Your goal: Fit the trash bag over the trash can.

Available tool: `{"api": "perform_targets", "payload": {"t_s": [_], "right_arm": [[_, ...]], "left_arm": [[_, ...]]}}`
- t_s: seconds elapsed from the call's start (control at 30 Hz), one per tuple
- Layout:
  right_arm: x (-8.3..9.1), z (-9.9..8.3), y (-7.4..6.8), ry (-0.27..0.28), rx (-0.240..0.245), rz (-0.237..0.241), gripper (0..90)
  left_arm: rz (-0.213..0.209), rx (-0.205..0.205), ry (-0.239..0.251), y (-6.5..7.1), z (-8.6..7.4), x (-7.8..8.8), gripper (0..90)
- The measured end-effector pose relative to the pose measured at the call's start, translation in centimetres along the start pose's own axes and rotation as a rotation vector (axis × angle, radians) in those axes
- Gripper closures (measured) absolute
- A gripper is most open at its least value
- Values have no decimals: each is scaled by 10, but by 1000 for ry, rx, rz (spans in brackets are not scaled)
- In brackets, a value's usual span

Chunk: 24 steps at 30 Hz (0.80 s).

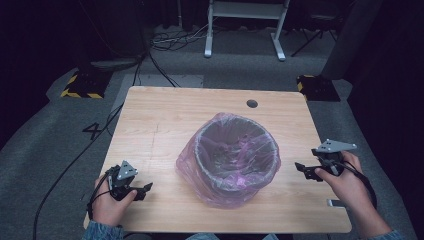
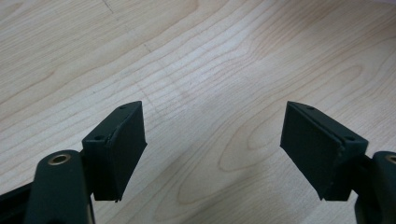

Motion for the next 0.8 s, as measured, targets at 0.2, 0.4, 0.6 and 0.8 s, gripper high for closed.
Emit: {"api": "perform_targets", "payload": {"t_s": [0.2, 0.4, 0.6, 0.8], "right_arm": [[-13, -26, -1, -18, -40, 9, 168], [-25, -50, -2, -8, -100, 6, 168], [-31, -73, -3, -19, -134, 6, 168], [-35, -89, 0, -12, -127, -37, 158]], "left_arm": [[2, -4, 0, 0, -1, -3, 219], [26, 12, 24, -2, -3, -7, 196], [41, 32, 31, -5, -9, -13, 184], [26, 49, 40, -6, -13, -19, 166]]}}
Point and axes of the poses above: each handheld gripper's, and its own axes: x roughly backward along the jaws, z roughly out of its top, y roughly to its right, the point moved 7 cm from there along -x, roughly forward along the jaws, and after that the axes turned 4 degrees about y, right-handed, at the moved point
